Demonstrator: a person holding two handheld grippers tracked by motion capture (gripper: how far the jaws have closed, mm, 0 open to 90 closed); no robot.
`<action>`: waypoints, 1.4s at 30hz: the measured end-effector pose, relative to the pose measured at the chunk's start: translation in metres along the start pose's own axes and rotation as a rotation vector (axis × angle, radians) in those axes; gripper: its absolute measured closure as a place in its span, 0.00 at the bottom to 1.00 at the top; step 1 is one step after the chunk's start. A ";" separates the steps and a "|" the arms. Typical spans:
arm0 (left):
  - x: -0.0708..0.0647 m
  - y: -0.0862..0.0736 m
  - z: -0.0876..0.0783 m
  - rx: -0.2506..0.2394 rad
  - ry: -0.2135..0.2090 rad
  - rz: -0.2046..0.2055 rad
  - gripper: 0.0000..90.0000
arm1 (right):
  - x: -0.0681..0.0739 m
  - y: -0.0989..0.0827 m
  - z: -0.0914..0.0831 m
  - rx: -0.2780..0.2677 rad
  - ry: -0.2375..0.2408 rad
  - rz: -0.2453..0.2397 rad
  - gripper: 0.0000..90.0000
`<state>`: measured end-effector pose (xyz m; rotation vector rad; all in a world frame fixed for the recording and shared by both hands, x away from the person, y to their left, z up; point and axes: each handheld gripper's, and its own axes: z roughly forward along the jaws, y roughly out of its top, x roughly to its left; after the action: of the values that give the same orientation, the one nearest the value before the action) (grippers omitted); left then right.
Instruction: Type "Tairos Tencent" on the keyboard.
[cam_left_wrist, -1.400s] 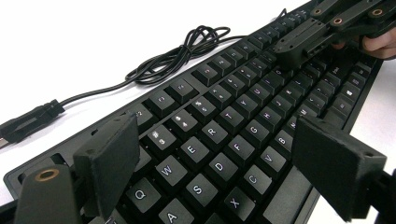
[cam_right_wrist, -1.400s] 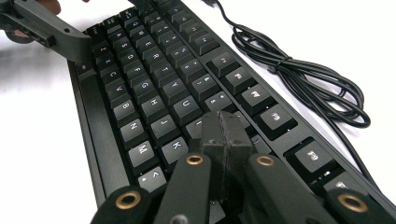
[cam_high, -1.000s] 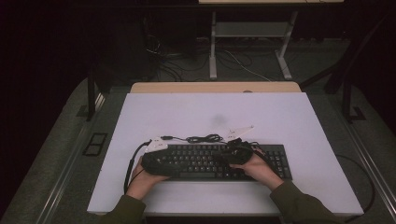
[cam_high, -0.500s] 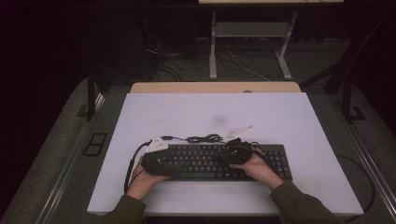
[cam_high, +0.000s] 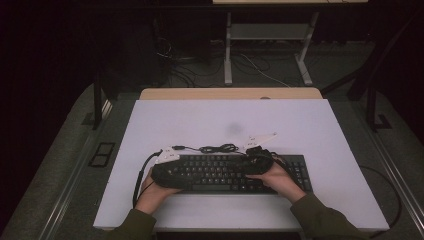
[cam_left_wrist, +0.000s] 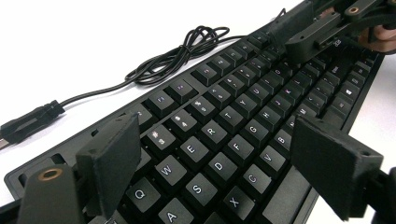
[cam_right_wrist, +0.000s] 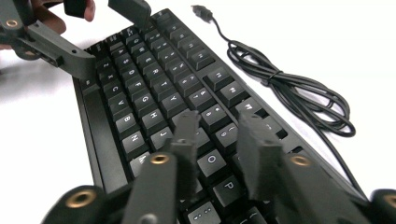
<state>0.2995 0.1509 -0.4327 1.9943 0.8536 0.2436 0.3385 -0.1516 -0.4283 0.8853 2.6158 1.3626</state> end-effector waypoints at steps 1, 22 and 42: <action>0.000 0.000 0.000 -0.001 0.002 0.001 0.19 | 0.000 0.000 -0.001 -0.003 -0.004 0.004 0.67; 0.001 -0.004 -0.009 0.020 0.018 0.023 0.54 | -0.004 0.002 -0.002 -0.052 -0.027 0.005 0.42; 0.004 -0.007 -0.012 0.062 0.011 0.005 0.99 | -0.003 0.004 0.003 -0.046 -0.013 -0.004 0.42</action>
<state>0.2936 0.1644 -0.4323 2.0541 0.8726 0.2334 0.3436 -0.1490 -0.4276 0.8801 2.5636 1.4056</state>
